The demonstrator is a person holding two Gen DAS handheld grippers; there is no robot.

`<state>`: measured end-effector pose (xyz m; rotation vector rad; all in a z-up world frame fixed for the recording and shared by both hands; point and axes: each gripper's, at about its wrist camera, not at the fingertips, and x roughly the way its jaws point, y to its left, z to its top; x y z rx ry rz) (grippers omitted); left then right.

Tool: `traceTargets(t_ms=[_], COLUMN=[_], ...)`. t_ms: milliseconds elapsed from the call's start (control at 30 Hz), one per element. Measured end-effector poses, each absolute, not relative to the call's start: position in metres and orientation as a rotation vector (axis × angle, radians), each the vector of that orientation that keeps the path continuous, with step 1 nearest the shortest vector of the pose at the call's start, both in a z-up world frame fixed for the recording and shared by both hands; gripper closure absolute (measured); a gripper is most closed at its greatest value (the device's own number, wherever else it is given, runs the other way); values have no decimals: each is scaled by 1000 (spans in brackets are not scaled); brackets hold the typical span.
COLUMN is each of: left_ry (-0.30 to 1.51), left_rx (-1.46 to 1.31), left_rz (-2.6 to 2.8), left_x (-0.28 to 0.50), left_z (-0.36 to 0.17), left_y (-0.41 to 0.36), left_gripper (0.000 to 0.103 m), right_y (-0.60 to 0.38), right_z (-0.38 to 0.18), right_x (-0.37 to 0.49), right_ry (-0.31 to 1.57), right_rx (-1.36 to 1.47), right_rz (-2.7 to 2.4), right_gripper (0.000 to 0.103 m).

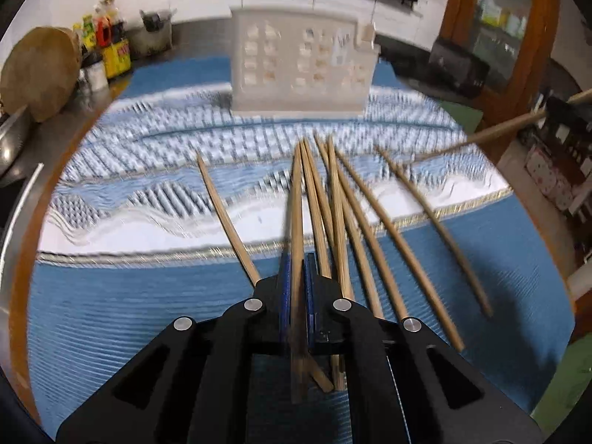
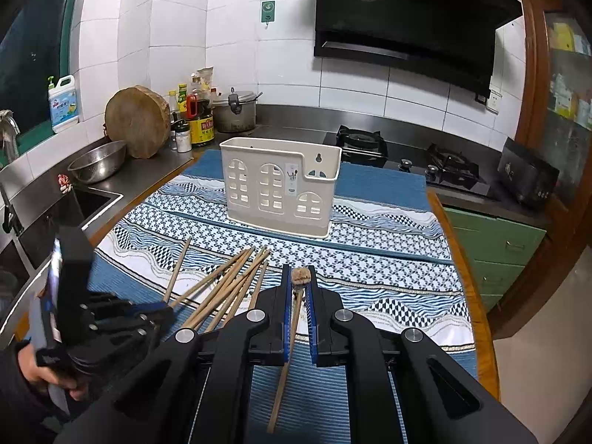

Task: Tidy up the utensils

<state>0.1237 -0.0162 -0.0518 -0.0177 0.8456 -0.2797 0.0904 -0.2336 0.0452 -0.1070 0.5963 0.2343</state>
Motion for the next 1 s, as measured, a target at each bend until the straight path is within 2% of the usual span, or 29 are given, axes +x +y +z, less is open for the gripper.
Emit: traceTargets(t_ms=[367, 700, 1000], left_ry=[627, 595, 514], left_rx=[-70, -60, -68], left_rz=[-297, -338, -339], left_x=[124, 150, 176], left_z=[2, 32, 90], left_y=[-4, 2, 14], left_gripper=[98, 98, 98], right_y=[-225, -224, -230], right_z=[78, 127, 168], right_x=[112, 147, 179], right_ry=[571, 533, 508], right_rx=[-99, -118, -183], right_rz=[305, 328, 277], right_gripper=[96, 96, 96])
